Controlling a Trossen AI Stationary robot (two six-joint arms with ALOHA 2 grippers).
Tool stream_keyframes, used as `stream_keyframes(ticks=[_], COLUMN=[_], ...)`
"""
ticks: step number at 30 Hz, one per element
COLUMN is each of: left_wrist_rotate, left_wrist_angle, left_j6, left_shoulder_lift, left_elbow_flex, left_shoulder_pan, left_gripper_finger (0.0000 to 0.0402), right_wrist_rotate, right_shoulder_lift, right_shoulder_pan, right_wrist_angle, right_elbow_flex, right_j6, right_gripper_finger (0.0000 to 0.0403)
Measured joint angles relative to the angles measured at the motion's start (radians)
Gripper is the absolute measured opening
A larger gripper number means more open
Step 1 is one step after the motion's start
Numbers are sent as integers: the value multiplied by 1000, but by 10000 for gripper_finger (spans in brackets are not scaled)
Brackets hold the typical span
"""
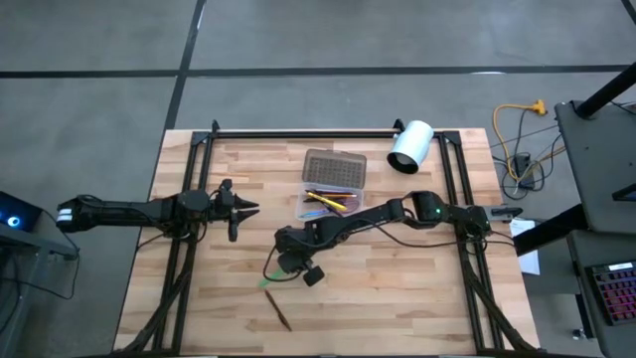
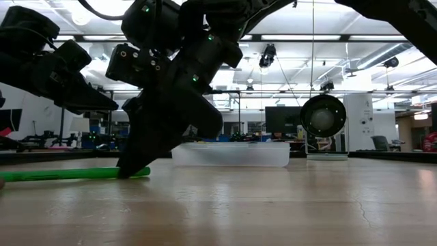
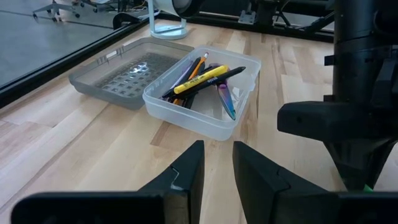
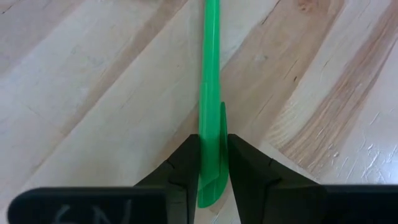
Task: Pick & place school supplies into a supply box
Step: Put the green pen into the supply box
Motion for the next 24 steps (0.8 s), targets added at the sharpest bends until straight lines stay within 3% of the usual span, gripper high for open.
stream_keyframes(ticks=[15,24], left_wrist_rotate=[0,0], left_wrist_angle=[0,0], left_j6=[0,0], left_shoulder_lift=[0,0], left_elbow_flex=[0,0], left_shoulder_pan=[0,0], left_gripper_finger=[69,69], right_wrist_rotate=[95,98], right_shoulder_lift=[-31,-57], right_shoulder_pan=[21,28], right_wrist_angle=[-48,-62], right_elbow_flex=[-2,-2], right_j6=[-9,-7], right_gripper_finger=[63,63])
